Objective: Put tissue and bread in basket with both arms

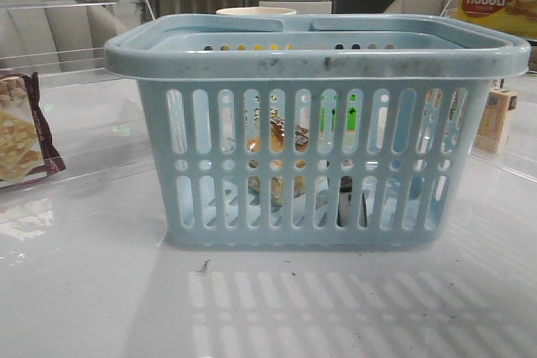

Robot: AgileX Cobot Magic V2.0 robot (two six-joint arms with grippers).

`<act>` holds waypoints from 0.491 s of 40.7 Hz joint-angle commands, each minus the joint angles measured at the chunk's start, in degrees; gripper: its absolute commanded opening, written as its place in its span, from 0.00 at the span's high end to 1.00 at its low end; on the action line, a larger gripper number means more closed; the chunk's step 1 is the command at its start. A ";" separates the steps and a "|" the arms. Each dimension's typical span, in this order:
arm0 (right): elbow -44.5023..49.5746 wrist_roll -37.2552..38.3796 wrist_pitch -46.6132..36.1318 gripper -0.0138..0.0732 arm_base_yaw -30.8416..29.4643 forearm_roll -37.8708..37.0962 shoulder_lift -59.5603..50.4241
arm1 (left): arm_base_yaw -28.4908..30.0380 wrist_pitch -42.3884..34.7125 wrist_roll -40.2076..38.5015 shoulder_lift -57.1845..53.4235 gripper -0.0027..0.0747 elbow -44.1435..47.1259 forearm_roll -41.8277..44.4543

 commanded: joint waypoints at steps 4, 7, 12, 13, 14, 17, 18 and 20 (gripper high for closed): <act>-1.54 0.06 -3.52 0.78 -0.25 0.01 -0.36 | 0.11 -5.08 -0.08 -1.04 0.85 0.03 -0.57; -1.54 0.06 -3.41 0.78 -0.39 0.01 -1.05 | 0.11 -5.08 -0.08 -1.04 0.85 0.03 -0.57; -1.32 -0.71 -3.94 0.78 -4.19 -1.15 -4.32 | 0.11 -5.08 -0.08 -1.04 0.85 0.03 -0.57; -1.18 -0.71 -4.55 0.78 -4.93 -1.15 -5.10 | 0.11 -5.08 -0.08 -1.04 0.85 0.03 -0.57; -0.53 -0.71 -5.74 0.78 -6.76 -1.15 -6.26 | 0.11 -5.08 -0.08 -1.04 0.85 0.03 -0.57; 1.74 -0.71 -9.40 0.78 -10.46 -1.66 -9.55 | 0.11 -5.08 -0.08 -1.04 0.85 0.03 -0.57; 2.67 -0.71 -10.67 0.78 -11.54 -2.10 -10.96 | 0.11 -5.08 -0.08 -1.04 0.85 0.03 -0.57; 5.24 -0.71 -14.68 0.78 -13.95 -2.80 -13.45 | 0.11 -5.08 -0.08 -1.04 0.85 0.03 -0.57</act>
